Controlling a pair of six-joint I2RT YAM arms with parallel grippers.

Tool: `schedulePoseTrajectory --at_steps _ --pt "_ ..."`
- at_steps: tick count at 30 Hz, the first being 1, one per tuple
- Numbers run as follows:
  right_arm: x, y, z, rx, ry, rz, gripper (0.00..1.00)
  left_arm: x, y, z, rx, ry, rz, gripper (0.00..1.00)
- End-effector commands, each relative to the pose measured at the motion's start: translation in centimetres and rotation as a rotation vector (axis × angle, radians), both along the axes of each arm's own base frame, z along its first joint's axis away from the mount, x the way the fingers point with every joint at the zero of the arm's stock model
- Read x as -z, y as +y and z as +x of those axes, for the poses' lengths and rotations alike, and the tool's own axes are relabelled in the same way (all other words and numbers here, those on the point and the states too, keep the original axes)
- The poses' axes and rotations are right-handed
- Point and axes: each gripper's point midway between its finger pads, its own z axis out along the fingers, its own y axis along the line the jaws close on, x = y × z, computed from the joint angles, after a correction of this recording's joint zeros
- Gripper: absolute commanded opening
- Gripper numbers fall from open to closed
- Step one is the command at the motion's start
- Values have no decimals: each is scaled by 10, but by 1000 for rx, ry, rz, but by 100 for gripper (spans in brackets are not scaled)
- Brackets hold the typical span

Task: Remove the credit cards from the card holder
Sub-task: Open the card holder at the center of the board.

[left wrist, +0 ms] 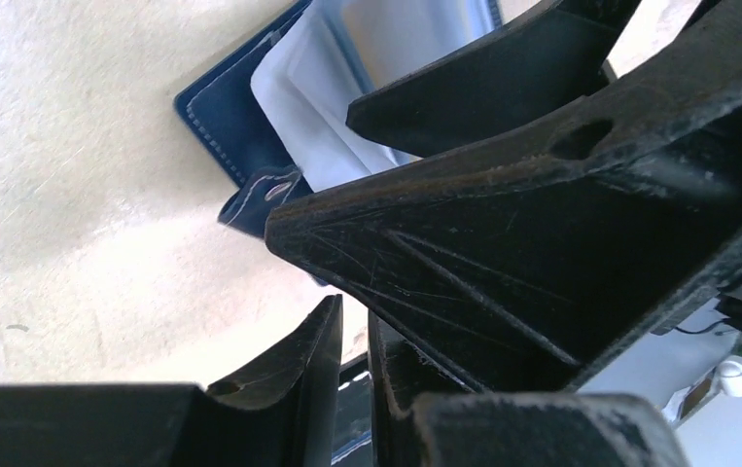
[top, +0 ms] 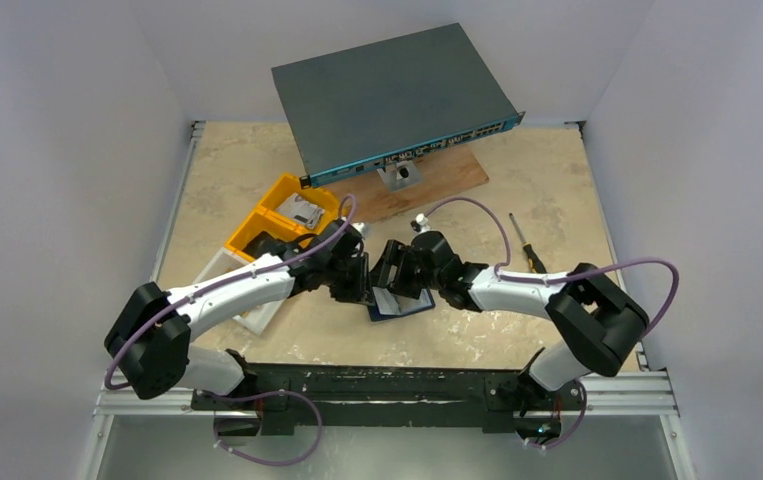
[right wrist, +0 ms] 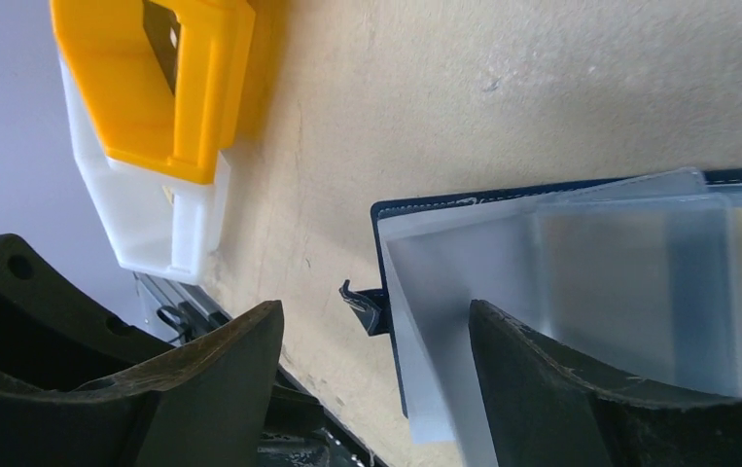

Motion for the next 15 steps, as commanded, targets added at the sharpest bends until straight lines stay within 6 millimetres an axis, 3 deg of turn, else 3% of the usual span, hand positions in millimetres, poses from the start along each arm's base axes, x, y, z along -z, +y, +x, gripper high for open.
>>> schedulePoseTrajectory --at_steps 1,6,11,15 --pt "-27 -2 3 37 -31 76 71 -27 -31 18 -14 -72 -165 15" --pt "-31 -7 -2 39 -30 92 71 -34 -32 22 -37 -91 -183 14" --pt "-30 -8 -8 5 -46 84 70 -47 -15 33 -125 -137 -130 12" --pt "-20 -10 -14 -15 -27 56 54 -60 2 41 -178 -175 -60 12"
